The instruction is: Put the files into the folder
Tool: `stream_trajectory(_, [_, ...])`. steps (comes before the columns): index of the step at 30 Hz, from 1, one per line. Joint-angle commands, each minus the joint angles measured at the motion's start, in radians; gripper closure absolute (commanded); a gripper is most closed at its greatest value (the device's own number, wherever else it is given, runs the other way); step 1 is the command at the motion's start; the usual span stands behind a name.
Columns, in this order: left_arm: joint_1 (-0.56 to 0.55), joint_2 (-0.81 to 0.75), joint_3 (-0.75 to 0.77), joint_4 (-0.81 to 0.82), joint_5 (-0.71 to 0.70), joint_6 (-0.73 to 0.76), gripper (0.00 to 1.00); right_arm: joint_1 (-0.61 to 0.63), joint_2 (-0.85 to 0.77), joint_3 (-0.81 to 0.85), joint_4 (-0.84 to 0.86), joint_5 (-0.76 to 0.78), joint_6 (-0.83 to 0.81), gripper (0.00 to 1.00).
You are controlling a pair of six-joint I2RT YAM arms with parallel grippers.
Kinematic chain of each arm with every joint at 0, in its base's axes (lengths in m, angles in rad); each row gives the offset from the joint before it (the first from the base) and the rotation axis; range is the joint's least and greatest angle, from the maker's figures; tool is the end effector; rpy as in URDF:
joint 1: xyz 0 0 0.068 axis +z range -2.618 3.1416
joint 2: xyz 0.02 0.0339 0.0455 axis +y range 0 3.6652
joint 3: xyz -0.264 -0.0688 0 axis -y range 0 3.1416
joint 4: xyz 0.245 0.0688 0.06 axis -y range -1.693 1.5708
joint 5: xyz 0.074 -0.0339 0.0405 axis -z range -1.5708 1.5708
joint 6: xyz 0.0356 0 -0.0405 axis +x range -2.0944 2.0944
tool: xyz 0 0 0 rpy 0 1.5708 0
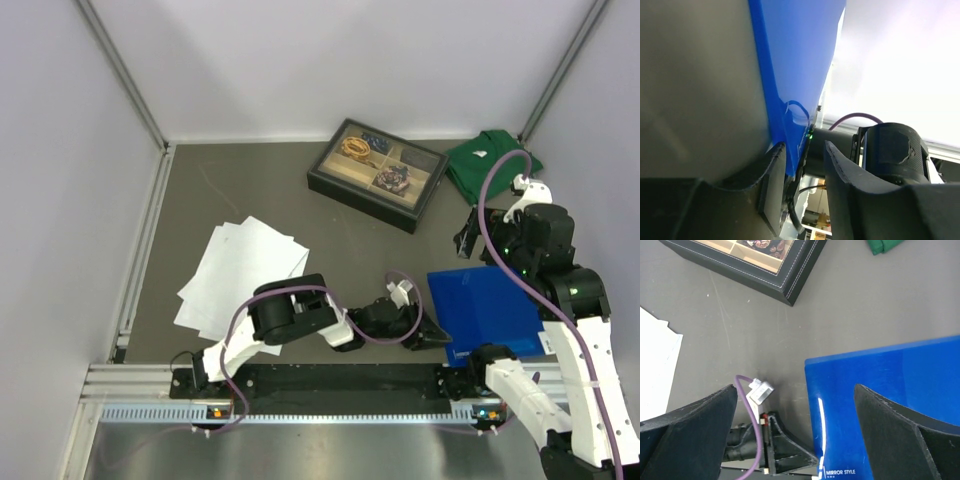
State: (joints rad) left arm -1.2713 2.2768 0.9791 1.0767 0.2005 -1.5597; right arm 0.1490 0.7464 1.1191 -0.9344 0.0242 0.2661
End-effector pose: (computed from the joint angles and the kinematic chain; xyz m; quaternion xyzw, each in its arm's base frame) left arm 0.1175 -0.4047 0.0708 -0.0497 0.7778 -0.6263 0.0190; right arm 0.1240 0.0177 0.3795 0.0571 0.8735 0.0892 0.4752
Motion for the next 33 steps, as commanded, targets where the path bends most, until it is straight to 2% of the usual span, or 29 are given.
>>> stream_trajectory(1, [-0.011,0.062,0.056,0.017,0.031,-0.042,0.62,-0.006,-0.016,-0.010,0.028,-0.003,0.012,0.01])
stream_trajectory(7, [-0.011,0.081,0.107,-0.018,0.051,-0.023,0.64,-0.006,-0.016,-0.012,0.028,-0.006,0.012,0.01])
stream_trajectory(10, [-0.005,0.073,0.110,-0.064,0.068,0.012,0.71,-0.006,-0.015,-0.025,0.034,-0.003,0.007,0.01])
stream_trajectory(13, [0.042,0.038,0.093,-0.148,0.127,0.068,1.00,-0.006,-0.009,-0.044,0.039,0.006,-0.010,0.01])
stream_trajectory(14, [0.062,0.021,0.075,-0.162,0.143,0.119,1.00,-0.008,0.004,-0.056,0.042,0.009,-0.028,0.01])
stream_trajectory(16, [0.139,-0.037,0.047,-0.285,0.236,0.200,1.00,-0.006,0.022,-0.067,0.037,-0.004,-0.054,0.01])
stream_trajectory(18, [0.221,-0.081,0.040,-0.439,0.316,0.347,1.00,-0.008,0.060,-0.088,0.046,-0.070,-0.100,0.01])
stream_trajectory(19, [0.246,-0.123,0.021,-0.477,0.395,0.392,1.00,-0.006,0.073,-0.097,0.054,-0.095,-0.114,0.01])
stream_trajectory(21, [0.321,-0.170,0.001,-0.567,0.448,0.539,1.00,-0.006,0.114,-0.108,0.087,-0.142,-0.142,0.01])
stream_trajectory(22, [0.343,-0.222,-0.002,-0.745,0.461,0.606,1.00,-0.006,0.131,-0.108,0.107,-0.161,-0.152,0.01])
stream_trajectory(23, [0.361,-0.247,0.006,-0.843,0.456,0.771,1.00,-0.006,0.151,-0.105,0.123,-0.208,-0.165,0.01])
stream_trajectory(24, [0.386,-0.273,0.032,-0.964,0.429,0.853,1.00,-0.006,0.213,-0.093,0.143,-0.227,-0.168,0.01])
stream_trajectory(25, [0.394,-0.316,0.047,-1.155,0.403,0.930,1.00,-0.006,0.250,-0.055,0.147,-0.278,-0.179,0.01])
stream_trajectory(26, [0.401,-0.333,0.061,-1.231,0.393,1.051,1.00,-0.006,0.295,-0.036,0.157,-0.315,-0.191,0.01])
stream_trajectory(28, [0.423,-0.387,0.082,-1.375,0.404,1.177,1.00,-0.006,0.396,0.001,0.205,-0.401,-0.217,0.01])
stream_trajectory(30, [0.431,-0.459,0.095,-1.460,0.335,1.245,1.00,-0.006,0.450,0.022,0.244,-0.463,-0.248,0.01])
stream_trajectory(33, [0.432,-0.570,0.057,-1.525,0.298,1.345,1.00,-0.006,0.568,0.079,0.267,-0.645,-0.356,0.01])
